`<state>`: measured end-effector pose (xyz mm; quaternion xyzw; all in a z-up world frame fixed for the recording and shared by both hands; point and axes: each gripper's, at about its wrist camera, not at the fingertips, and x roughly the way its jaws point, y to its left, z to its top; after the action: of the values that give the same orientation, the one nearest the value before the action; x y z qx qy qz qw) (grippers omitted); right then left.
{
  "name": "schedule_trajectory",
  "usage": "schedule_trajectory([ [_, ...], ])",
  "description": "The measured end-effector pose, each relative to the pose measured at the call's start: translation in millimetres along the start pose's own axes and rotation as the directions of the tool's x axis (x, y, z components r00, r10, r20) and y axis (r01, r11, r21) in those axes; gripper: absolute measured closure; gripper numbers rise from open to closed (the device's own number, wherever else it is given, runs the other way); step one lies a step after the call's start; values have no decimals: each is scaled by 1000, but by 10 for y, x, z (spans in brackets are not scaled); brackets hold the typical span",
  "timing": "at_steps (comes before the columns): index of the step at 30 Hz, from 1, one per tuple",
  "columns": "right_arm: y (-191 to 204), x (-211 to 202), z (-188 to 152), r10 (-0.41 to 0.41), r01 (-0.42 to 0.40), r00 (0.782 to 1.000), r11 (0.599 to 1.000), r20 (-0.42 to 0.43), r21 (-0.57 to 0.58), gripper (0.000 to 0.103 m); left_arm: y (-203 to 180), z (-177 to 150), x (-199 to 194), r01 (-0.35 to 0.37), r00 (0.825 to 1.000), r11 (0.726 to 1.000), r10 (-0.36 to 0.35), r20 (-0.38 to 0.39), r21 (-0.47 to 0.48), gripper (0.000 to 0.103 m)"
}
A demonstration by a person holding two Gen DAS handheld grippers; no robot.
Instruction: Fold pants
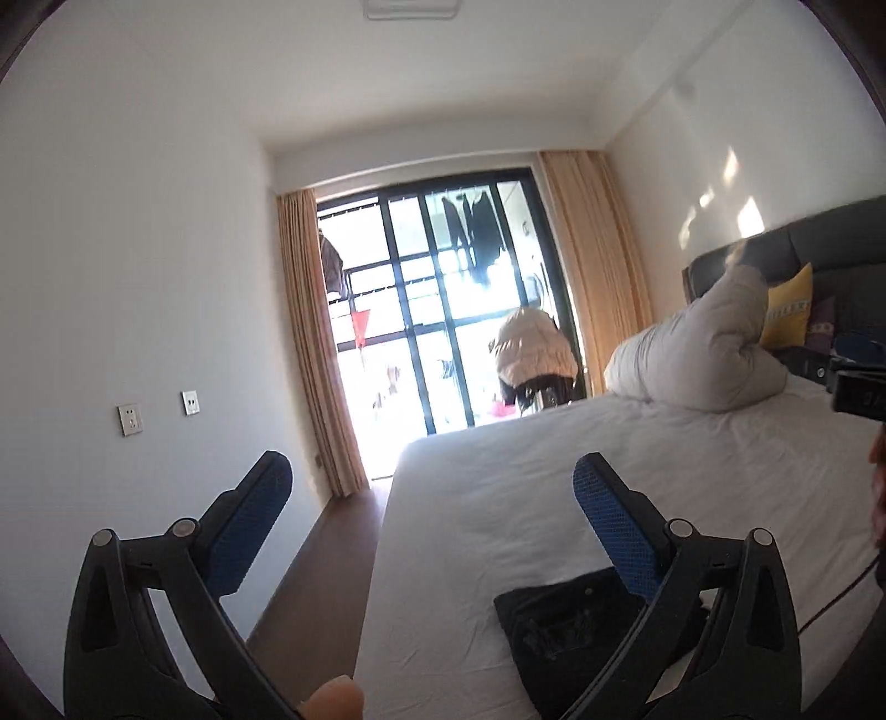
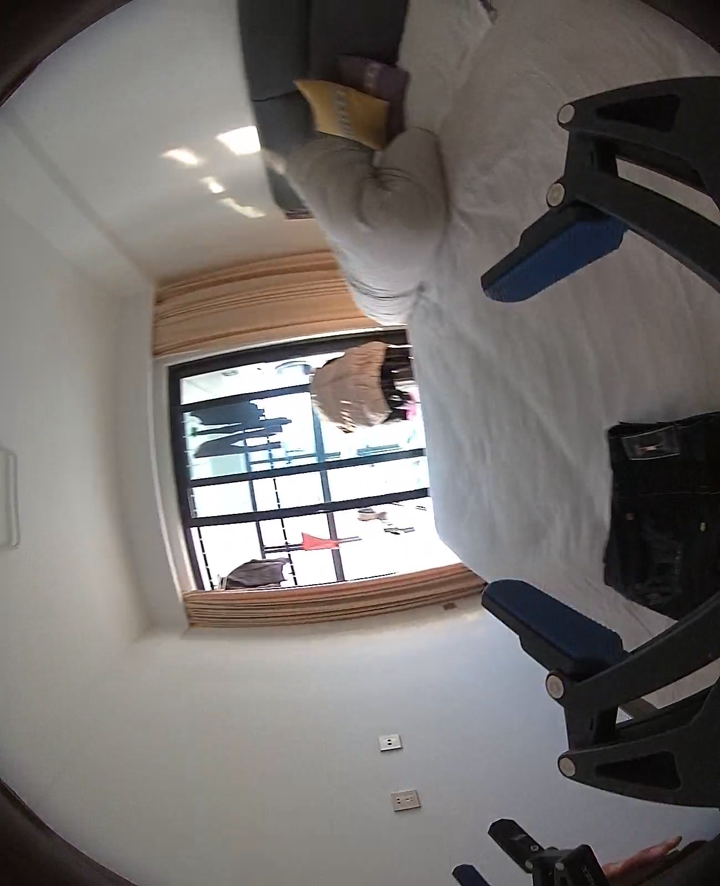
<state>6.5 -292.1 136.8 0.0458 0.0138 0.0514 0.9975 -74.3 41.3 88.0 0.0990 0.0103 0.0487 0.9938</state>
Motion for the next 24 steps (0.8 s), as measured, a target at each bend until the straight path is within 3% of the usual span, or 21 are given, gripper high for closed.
schedule_trajectory([
  [4,121,-379,387,-8,13,994,999,112,-38,0,196,319,-399,-2,999,992,7,39,-127,0],
  [6,147,-518,508,-7,13,990,999,141,-44,0,278,399,-441,42,999,984,-47,-24,-171,0],
  [8,185,-625,541,1,4,991,999,134,-35,0,292,421,-490,78,994,984,-90,-69,-157,0],
  [11,164,-646,527,-18,19,996,1000,88,-13,0,295,406,-599,72,994,991,-80,-71,-116,0],
  [16,253,-612,335,0,1,999,999,37,-38,0,322,270,-321,48,981,987,-75,-180,-151,0],
  [20,336,-539,166,-14,11,999,997,-37,-72,0,265,-85,81,-4,945,987,-49,-324,-163,0],
  [24,332,-286,-175,-11,2,984,999,-180,-51,0,27,-556,419,-1,879,988,-72,-472,-154,0],
])
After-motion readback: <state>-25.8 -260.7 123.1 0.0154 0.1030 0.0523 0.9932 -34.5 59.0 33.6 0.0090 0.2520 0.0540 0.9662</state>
